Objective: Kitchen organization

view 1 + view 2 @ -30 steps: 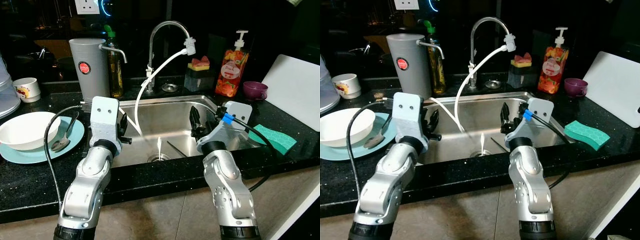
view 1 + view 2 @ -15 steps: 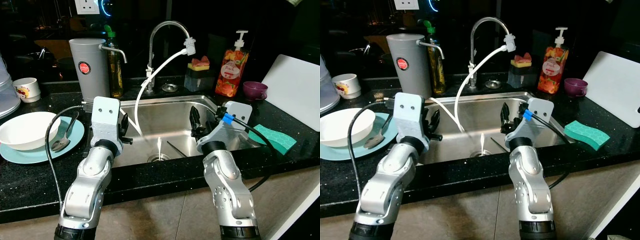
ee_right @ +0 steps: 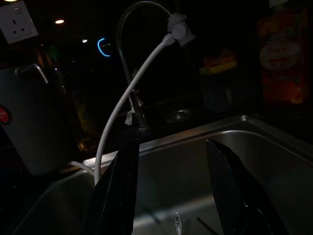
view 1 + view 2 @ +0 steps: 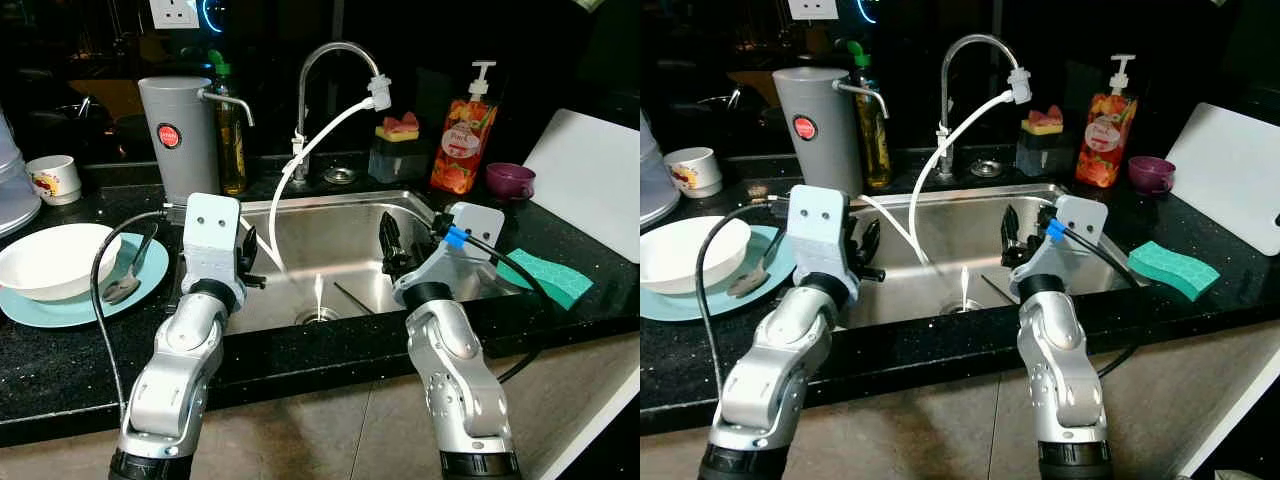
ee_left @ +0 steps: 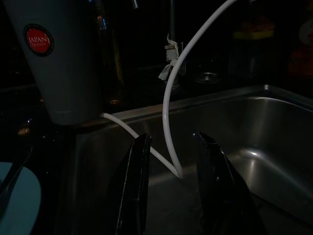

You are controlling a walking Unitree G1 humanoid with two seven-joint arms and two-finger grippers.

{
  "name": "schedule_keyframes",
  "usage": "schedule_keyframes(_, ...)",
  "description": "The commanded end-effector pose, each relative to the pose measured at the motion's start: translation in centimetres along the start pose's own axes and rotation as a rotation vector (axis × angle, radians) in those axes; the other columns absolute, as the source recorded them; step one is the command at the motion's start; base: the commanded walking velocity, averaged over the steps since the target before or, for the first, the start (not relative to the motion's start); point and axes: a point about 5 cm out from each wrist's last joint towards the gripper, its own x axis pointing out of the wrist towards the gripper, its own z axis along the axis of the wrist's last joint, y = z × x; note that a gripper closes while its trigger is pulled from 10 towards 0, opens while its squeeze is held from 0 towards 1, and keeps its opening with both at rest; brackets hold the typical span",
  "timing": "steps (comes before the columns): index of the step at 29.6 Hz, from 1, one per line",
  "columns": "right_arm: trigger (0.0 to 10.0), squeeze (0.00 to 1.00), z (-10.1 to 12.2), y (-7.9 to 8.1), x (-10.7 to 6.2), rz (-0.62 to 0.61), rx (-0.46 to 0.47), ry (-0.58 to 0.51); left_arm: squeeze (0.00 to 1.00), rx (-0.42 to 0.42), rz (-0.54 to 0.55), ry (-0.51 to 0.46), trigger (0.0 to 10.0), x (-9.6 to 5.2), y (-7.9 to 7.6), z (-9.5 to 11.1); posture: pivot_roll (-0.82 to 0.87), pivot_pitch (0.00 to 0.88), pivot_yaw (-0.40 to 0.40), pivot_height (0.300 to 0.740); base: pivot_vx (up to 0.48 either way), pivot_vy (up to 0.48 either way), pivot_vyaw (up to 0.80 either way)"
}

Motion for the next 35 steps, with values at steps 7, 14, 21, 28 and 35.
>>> schedule_keyframes(7,10.0,0.00,-0.07,-0.09,0.06,-0.006,0.005,0.001,0.00,-0.003,-0.005,0.014,10.0,-0.02,-0.12,-0.18,0.18,0.066,-0.011,0.740,0.000,0.000,0.00)
schedule_keyframes(14,10.0,0.00,-0.06,-0.13,0.08,-0.006,0.004,0.001,0.00,-0.004,-0.005,0.015,10.0,0.00,-0.16,-0.21,0.18,0.066,-0.013,0.740,0.000,0.000,0.00)
schedule_keyframes(21,10.0,0.00,-0.06,-0.10,0.11,-0.005,0.005,0.000,0.00,-0.004,-0.005,0.014,10.0,0.01,-0.17,-0.22,0.18,0.065,-0.012,0.740,0.000,0.000,0.00)
schedule_keyframes(28,10.0,0.00,-0.07,-0.03,0.10,-0.003,0.006,0.001,0.00,-0.004,-0.006,0.014,10.0,0.00,-0.18,-0.21,0.18,0.065,-0.012,0.740,0.000,0.000,0.00)
schedule_keyframes(35,10.0,0.00,-0.05,0.02,0.16,-0.001,0.005,-0.001,0.00,-0.005,-0.008,0.012,10.0,0.04,-0.20,-0.20,0.18,0.061,-0.013,0.740,0.000,0.000,0.00)
